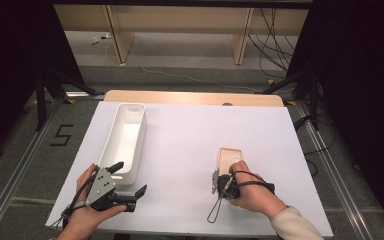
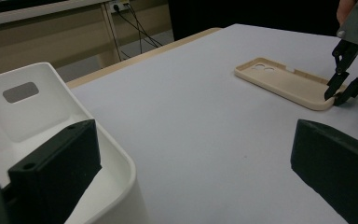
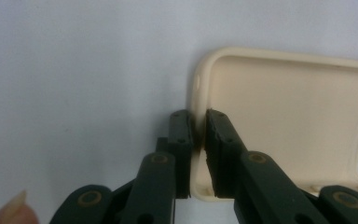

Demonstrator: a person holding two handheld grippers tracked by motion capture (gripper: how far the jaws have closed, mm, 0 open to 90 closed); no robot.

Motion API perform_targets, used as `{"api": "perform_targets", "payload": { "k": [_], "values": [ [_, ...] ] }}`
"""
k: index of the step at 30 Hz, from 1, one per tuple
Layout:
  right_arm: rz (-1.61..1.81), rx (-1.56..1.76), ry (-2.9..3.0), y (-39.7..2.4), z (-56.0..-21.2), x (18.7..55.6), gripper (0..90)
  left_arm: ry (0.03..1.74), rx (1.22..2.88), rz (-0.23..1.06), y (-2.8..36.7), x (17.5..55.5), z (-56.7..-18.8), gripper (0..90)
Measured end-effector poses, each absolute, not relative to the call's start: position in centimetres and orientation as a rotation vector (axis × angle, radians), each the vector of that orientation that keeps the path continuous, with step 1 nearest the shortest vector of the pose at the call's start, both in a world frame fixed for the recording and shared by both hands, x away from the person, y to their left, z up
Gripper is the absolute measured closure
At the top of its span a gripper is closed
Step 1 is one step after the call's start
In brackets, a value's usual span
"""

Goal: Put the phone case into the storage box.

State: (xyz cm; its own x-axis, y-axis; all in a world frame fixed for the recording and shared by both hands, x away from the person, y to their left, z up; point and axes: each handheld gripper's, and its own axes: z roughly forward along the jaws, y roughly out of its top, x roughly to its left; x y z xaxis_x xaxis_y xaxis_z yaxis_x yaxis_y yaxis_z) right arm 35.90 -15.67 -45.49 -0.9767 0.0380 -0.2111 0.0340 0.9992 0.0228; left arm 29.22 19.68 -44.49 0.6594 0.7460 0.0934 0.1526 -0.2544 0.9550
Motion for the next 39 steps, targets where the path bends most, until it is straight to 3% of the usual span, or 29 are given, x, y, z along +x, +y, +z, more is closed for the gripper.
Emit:
{"api": "perform_targets", "payload": {
  "k": [39],
  "values": [
    [0.072, 0.066, 2.944, -15.96, -45.37, 36.12, 86.8, 0.722, 1.776, 0.670, 19.69, 29.14, -44.41, 2.1]
  ]
}}
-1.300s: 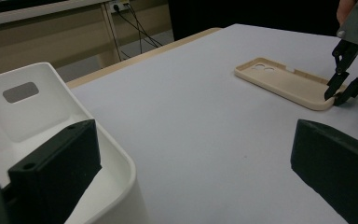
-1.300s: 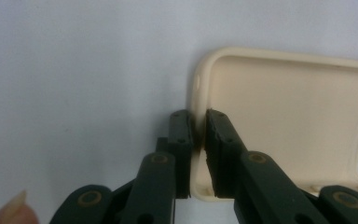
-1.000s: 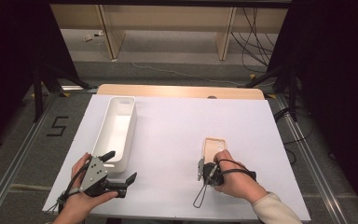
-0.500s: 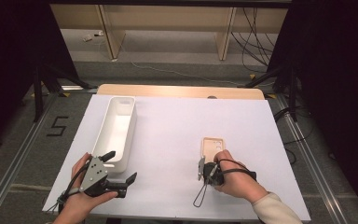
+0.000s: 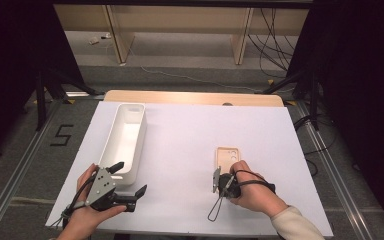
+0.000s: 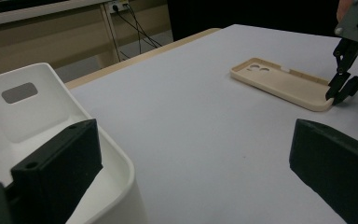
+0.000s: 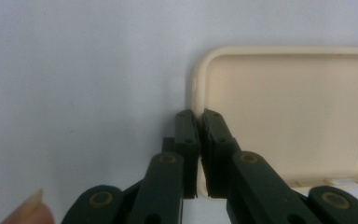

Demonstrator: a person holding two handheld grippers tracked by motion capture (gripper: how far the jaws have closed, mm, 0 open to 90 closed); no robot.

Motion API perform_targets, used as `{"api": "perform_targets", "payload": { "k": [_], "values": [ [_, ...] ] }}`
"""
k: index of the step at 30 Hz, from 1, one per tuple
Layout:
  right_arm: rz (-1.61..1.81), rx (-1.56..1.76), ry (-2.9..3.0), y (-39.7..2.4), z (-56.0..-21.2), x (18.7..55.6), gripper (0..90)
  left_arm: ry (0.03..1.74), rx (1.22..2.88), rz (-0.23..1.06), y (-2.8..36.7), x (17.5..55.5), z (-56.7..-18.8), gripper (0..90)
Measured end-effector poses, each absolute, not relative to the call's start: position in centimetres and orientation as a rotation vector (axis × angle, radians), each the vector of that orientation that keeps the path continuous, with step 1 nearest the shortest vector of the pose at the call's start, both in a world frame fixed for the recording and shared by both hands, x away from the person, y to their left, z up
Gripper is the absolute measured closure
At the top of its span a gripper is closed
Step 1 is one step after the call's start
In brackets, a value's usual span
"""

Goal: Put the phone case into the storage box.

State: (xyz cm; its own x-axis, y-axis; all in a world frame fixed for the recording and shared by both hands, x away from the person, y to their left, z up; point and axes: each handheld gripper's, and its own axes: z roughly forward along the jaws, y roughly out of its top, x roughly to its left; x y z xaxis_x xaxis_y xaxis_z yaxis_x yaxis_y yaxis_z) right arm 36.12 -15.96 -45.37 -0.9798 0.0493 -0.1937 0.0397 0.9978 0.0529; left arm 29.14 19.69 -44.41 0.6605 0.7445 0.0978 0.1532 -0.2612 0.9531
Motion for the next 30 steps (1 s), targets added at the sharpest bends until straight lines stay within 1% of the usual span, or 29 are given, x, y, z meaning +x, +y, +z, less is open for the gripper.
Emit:
{"api": "perform_targets", "payload": {
  "k": [10, 18, 20, 30],
  "values": [
    [0.090, 0.120, 2.947, -16.0, -45.1, 36.0, 87.3, 0.726, 1.774, 0.665, 19.7, 29.1, -44.4, 2.1],
    [0.147, 0.096, 2.927, -16.4, -44.3, 36.2, 87.6, 0.728, 1.773, 0.662, 19.7, 29.1, -44.4, 2.2],
    [0.163, 0.140, 2.926, -16.5, -44.1, 36.0, 87.6, 0.726, 1.774, 0.664, 19.7, 29.1, -44.4, 2.2],
    [0.236, 0.154, 2.908, -16.9, -43.1, 36.2, 87.8, 0.726, 1.771, 0.663, 19.7, 29.2, -44.5, 2.2]
  ]
}}
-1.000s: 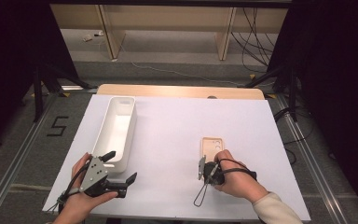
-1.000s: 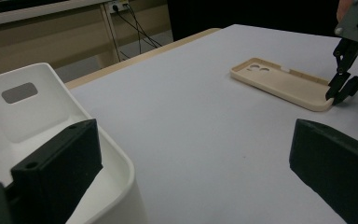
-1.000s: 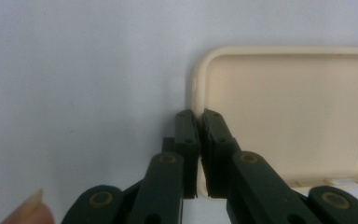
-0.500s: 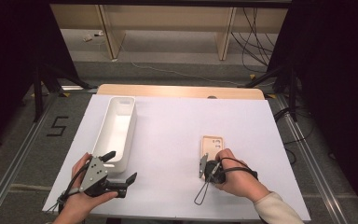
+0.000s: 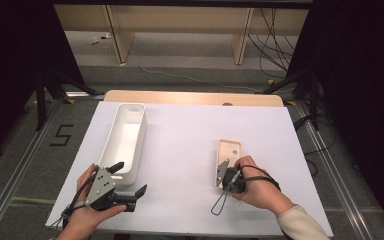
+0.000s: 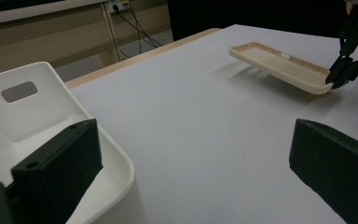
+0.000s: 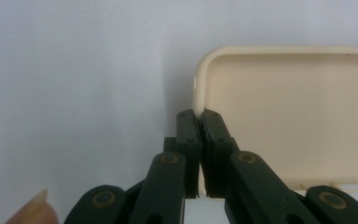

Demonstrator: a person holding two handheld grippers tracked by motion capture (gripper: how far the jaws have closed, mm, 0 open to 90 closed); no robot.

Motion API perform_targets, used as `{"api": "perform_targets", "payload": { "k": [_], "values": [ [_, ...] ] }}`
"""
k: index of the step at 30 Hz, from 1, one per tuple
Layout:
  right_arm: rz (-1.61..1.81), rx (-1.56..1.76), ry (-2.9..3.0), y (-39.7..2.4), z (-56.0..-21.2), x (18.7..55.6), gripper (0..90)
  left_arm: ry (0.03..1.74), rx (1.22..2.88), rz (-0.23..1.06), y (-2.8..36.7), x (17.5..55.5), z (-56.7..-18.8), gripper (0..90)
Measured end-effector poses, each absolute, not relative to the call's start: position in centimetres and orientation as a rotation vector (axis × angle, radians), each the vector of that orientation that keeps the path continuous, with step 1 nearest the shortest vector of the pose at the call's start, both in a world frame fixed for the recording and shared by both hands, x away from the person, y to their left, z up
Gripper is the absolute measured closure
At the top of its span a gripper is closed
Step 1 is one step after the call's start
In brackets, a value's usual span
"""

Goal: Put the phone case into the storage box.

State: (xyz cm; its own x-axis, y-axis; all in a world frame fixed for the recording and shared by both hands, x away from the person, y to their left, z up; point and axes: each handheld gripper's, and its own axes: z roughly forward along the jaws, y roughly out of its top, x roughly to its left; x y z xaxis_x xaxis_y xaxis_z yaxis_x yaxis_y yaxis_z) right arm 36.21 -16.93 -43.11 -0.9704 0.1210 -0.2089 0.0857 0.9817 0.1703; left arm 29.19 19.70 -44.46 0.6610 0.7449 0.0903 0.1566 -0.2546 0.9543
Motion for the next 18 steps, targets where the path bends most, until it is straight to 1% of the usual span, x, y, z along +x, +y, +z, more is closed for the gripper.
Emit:
{"api": "perform_targets", "payload": {
  "k": [18],
  "values": [
    [0.400, 0.193, 2.886, -17.45, -42.02, 36.40, 87.9, 0.730, 1.762, 0.658, 19.69, 29.23, -44.51, 2.2]
  ]
}}
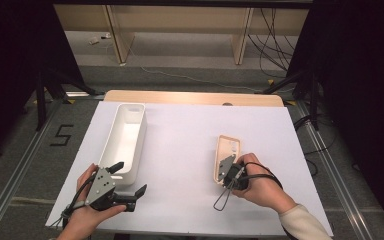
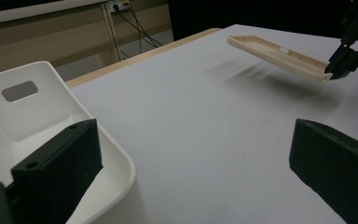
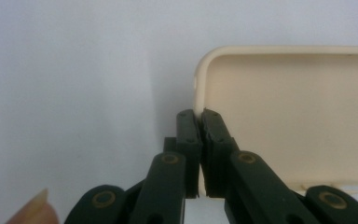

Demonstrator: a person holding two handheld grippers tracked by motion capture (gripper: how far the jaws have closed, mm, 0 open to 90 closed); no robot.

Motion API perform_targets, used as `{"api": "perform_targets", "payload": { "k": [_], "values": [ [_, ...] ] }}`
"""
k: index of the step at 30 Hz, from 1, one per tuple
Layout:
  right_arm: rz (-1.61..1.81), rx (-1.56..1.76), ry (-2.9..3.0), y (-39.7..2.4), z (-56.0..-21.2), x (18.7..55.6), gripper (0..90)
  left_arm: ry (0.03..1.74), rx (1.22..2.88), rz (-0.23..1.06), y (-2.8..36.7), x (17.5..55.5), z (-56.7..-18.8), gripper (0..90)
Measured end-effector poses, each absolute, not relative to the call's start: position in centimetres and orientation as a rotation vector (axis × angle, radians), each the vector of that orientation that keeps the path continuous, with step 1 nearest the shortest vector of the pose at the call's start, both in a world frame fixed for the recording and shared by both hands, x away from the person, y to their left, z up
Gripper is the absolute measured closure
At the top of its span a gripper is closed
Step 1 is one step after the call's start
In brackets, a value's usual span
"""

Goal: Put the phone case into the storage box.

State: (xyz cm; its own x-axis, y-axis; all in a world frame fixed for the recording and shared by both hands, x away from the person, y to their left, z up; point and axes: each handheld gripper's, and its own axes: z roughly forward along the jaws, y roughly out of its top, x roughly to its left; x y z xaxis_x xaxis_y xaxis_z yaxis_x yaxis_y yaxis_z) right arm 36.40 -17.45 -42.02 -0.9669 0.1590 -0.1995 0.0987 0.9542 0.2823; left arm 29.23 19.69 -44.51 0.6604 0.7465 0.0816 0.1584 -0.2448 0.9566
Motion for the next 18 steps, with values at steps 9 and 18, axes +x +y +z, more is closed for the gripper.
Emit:
{"api": "perform_targets", "payload": {
  "k": [9, 18],
  "values": [
    [0.486, 0.244, 2.882, -17.59, -41.67, 36.36, 87.9, 0.736, 1.765, 0.664, 19.73, 29.19, -44.45, 2.2],
    [0.572, 0.255, 2.853, -17.65, -41.21, 36.37, 88.0, 0.737, 1.763, 0.664, 19.74, 29.18, -44.43, 2.4]
  ]
}}
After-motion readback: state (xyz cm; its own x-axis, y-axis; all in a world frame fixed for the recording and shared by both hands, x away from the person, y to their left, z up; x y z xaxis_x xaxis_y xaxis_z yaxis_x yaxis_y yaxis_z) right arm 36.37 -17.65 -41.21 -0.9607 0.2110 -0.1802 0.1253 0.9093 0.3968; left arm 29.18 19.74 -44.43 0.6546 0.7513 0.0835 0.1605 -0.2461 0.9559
